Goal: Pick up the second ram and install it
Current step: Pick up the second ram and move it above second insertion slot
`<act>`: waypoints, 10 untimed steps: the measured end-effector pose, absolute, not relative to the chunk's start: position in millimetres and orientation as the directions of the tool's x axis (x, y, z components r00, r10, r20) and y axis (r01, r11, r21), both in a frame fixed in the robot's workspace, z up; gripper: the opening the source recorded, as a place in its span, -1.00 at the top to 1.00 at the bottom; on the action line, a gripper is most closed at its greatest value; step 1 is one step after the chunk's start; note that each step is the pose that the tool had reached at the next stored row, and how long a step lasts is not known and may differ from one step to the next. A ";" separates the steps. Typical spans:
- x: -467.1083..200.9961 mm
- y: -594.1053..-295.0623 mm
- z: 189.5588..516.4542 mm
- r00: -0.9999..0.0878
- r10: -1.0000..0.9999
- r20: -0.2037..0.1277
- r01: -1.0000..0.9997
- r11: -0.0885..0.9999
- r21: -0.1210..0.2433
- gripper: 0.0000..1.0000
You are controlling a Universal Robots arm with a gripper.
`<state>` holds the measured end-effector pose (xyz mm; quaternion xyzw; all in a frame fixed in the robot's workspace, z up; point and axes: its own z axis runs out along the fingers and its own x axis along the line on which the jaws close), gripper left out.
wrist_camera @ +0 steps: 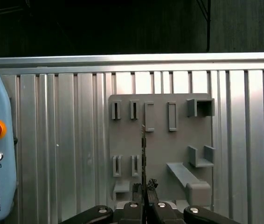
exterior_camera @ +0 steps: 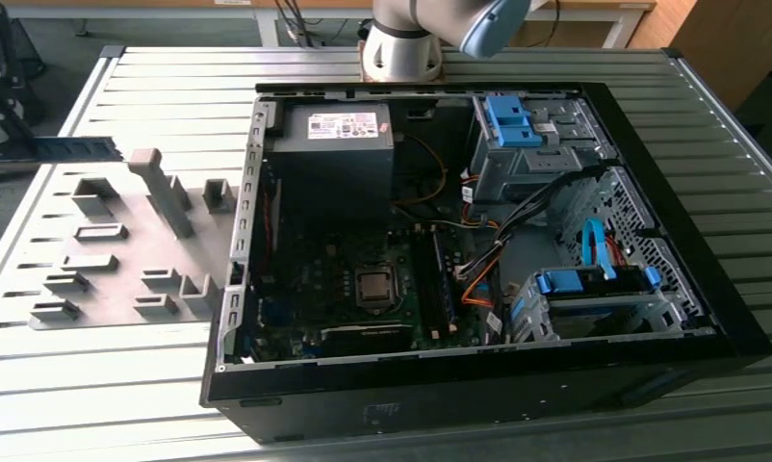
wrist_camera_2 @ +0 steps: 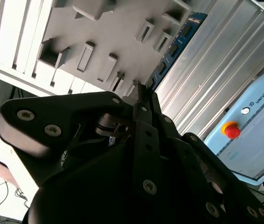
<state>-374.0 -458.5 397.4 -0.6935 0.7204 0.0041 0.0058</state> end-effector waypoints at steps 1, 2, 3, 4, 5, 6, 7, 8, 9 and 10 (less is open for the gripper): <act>-370.1 -458.6 397.4 -0.038 -0.999 -0.014 -0.999 0.038 -0.002 0.73; -365.9 -458.6 397.3 -0.038 -0.999 -0.014 -0.999 0.038 -0.002 0.73; -361.5 -458.6 397.3 -0.038 -0.999 -0.014 -0.999 0.038 -0.002 0.73; -357.0 -458.6 397.3 -0.038 -0.999 -0.014 -0.999 0.038 -0.002 0.73; -352.6 -458.5 397.2 -0.038 -0.999 -0.014 -0.999 0.038 -0.002 0.73; -348.3 -458.5 397.1 -0.038 -0.999 -0.014 -0.999 0.038 -0.002 0.73; -344.2 -458.6 397.1 -0.038 -0.999 -0.014 -0.999 0.038 -0.002 0.73; -340.5 -458.6 397.0 -0.038 -0.999 -0.014 -0.999 0.038 -0.002 0.73; -336.6 -458.6 397.0 -0.038 -0.999 -0.014 -0.999 0.038 -0.002 0.73; -332.4 -458.6 397.0 -0.038 -0.999 -0.014 -0.999 0.038 -0.002 0.73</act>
